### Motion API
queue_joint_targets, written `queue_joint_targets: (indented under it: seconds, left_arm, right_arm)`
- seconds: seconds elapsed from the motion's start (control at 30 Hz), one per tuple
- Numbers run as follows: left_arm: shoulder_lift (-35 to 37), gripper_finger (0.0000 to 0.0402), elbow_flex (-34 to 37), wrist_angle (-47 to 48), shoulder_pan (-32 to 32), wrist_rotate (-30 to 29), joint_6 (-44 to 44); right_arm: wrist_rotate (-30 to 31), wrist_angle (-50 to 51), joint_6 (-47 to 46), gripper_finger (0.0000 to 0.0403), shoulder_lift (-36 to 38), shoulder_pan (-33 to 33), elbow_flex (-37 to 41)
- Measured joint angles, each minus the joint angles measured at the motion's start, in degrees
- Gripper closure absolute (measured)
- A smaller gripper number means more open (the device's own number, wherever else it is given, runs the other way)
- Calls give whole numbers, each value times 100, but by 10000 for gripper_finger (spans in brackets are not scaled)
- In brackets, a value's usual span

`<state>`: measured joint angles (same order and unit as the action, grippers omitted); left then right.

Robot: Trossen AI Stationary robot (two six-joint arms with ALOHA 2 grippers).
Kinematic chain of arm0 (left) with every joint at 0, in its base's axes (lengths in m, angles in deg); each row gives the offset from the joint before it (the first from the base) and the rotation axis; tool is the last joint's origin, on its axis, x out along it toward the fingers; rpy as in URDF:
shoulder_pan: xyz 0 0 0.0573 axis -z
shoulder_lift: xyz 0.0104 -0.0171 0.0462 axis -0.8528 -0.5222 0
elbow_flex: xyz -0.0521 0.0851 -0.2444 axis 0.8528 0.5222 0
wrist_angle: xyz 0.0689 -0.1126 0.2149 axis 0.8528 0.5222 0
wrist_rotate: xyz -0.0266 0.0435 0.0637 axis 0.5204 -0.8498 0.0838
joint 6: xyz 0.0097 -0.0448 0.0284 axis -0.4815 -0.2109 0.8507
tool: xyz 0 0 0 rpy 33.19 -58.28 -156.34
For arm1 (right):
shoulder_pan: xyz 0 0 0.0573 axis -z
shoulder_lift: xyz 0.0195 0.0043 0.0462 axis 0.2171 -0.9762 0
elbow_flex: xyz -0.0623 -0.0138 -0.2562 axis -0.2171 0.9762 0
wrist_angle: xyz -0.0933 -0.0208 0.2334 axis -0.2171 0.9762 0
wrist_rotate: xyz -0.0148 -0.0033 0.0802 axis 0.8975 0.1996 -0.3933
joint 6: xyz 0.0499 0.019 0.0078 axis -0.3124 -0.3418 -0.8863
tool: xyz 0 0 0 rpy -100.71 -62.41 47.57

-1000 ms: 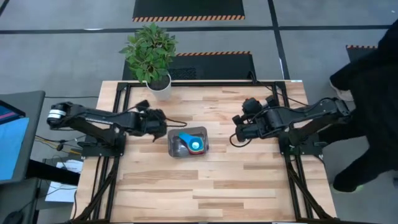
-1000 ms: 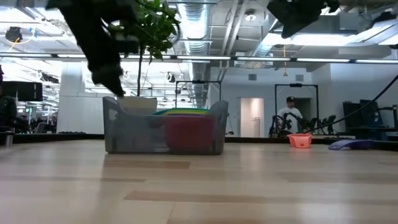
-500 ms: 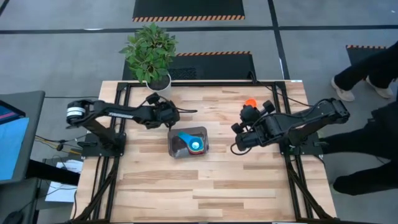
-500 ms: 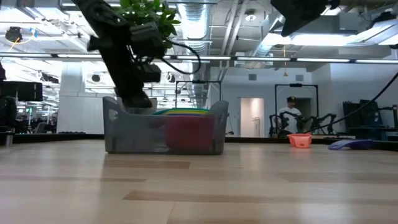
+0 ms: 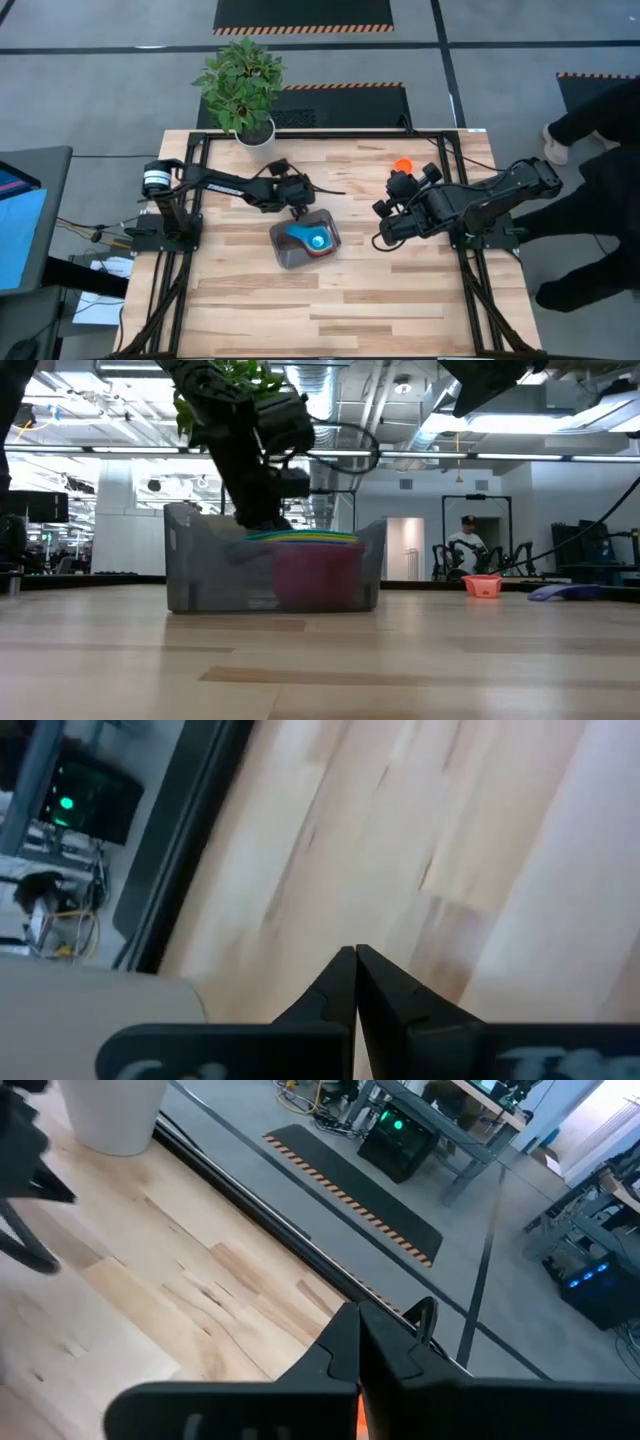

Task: Nest measuring cups in basket
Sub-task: Adjust the black bin

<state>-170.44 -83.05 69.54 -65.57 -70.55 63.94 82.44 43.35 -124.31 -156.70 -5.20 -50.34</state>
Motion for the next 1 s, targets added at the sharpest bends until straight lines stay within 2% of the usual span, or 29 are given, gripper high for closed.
queue_joint_targets:
  seconds: [0.2,0.47,0.8,0.9,1.0]
  left_arm:
    - [-114,401,-390,-173,58,56,59]
    - [-333,401,-414,-721,59,127,264]
    - [-637,401,-434,-1530,72,820,195]
    - [-635,401,-489,-1711,72,914,238]
    - [-646,401,-669,-1760,82,1272,235]
  right_arm:
    - [-15,-1,-12,369,1,-218,0]
    - [-16,-2,-16,389,0,-571,0]
    - [10,-23,-15,370,0,-667,0]
    - [10,-24,-15,372,0,-665,0]
    - [11,-22,-11,380,0,-665,0]
